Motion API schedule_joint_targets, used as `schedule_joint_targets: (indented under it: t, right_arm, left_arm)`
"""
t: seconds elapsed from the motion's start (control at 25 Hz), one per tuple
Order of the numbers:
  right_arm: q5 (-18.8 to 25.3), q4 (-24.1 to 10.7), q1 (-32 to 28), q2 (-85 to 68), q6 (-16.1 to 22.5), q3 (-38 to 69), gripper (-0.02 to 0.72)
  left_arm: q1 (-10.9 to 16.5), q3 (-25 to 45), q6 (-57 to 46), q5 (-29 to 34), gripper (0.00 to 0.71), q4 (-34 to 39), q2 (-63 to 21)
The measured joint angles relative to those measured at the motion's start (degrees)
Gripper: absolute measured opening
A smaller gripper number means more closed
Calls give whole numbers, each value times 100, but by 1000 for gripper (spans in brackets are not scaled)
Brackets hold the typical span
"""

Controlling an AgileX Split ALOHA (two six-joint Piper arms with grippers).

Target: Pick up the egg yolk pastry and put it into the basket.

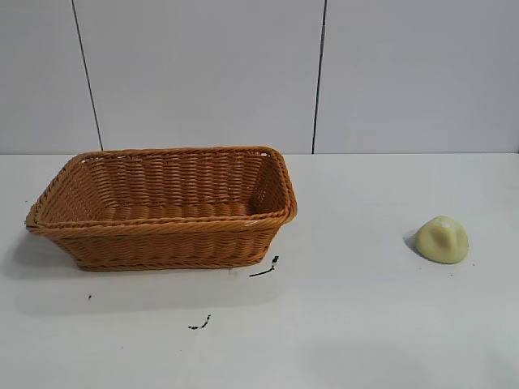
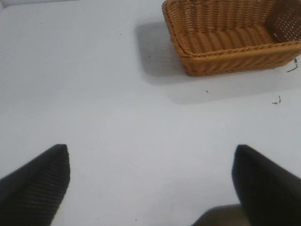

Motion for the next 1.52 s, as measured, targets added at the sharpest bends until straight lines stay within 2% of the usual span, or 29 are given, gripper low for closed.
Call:
schedule_joint_targets:
  t: [0.44, 0.6, 0.84, 1.08, 1.52]
  right_arm:
    - [-13, 0, 0, 29, 0, -13, 693]
    - [-162, 0, 0, 751, 0, -233, 693]
    - [-239, -11, 0, 2913, 0, -839, 693]
    - [-539, -57, 0, 5130, 0, -1573, 693]
    - [-644, -156, 0, 8875, 0, -3567, 693]
  left_arm:
    - [0, 0, 0, 0, 696, 0, 0]
    - [0, 0, 0, 0, 696, 0, 0]
    - [0, 0, 0, 0, 696, 0, 0]
    - [0, 0, 0, 0, 696, 0, 0]
    - [0, 0, 0, 0, 696, 0, 0]
